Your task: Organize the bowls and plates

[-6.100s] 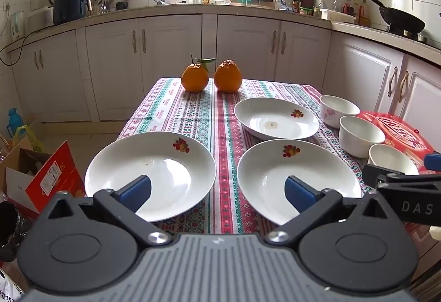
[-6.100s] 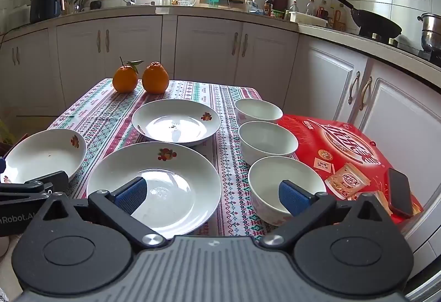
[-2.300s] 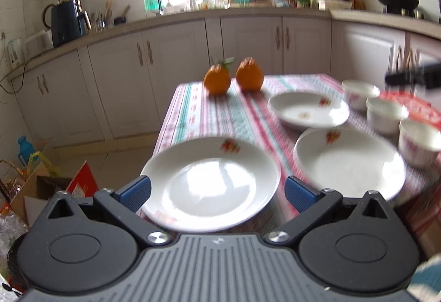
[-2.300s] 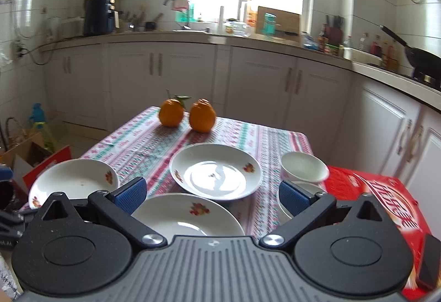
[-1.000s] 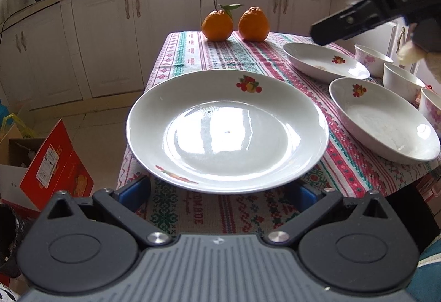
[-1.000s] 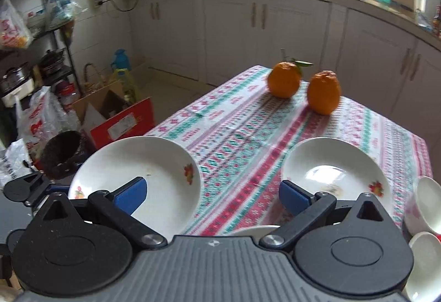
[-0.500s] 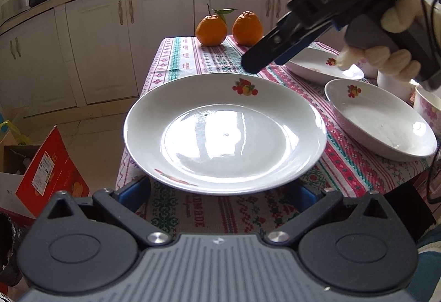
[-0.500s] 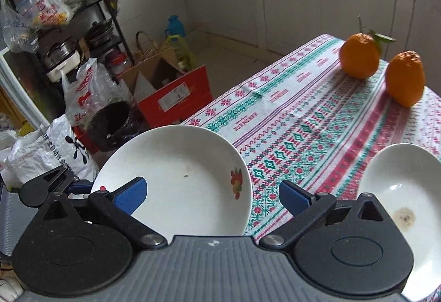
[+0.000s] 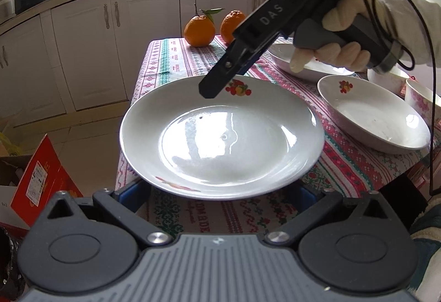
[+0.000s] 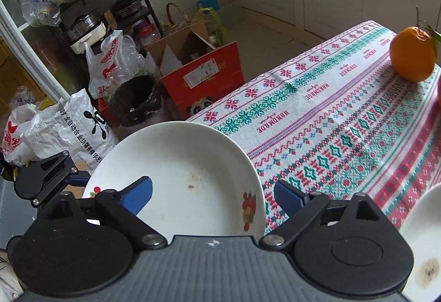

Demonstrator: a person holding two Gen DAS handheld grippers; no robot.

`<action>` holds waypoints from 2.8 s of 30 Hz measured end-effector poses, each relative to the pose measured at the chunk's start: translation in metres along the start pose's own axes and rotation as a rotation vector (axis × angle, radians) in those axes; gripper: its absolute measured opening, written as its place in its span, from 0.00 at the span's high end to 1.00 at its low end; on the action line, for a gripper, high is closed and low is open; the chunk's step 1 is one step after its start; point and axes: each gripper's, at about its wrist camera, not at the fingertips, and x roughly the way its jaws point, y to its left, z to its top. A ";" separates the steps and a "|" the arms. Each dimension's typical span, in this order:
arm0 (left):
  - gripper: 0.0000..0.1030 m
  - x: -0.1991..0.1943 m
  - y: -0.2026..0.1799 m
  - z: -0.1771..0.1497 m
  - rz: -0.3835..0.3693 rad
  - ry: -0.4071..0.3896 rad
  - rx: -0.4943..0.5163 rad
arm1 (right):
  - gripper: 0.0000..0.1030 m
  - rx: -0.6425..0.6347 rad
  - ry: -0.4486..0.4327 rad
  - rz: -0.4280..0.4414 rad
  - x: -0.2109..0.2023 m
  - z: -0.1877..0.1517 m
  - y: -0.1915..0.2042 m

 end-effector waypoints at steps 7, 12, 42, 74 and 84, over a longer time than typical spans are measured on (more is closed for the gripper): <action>0.00 0.001 0.002 0.001 -0.016 0.006 0.008 | 0.24 0.018 0.035 0.050 0.012 0.007 -0.011; 0.00 0.001 0.002 0.003 -0.021 0.010 0.026 | 0.28 0.023 0.042 0.086 0.014 0.006 -0.014; 0.01 0.025 0.021 0.027 -0.074 0.022 0.053 | 0.27 0.057 -0.009 0.081 -0.005 0.022 -0.032; 0.01 0.077 0.039 0.056 -0.106 0.045 0.099 | 0.27 0.133 -0.050 0.000 0.009 0.040 -0.086; 0.01 0.077 0.038 0.057 -0.103 0.040 0.112 | 0.26 0.121 -0.049 -0.017 0.012 0.040 -0.082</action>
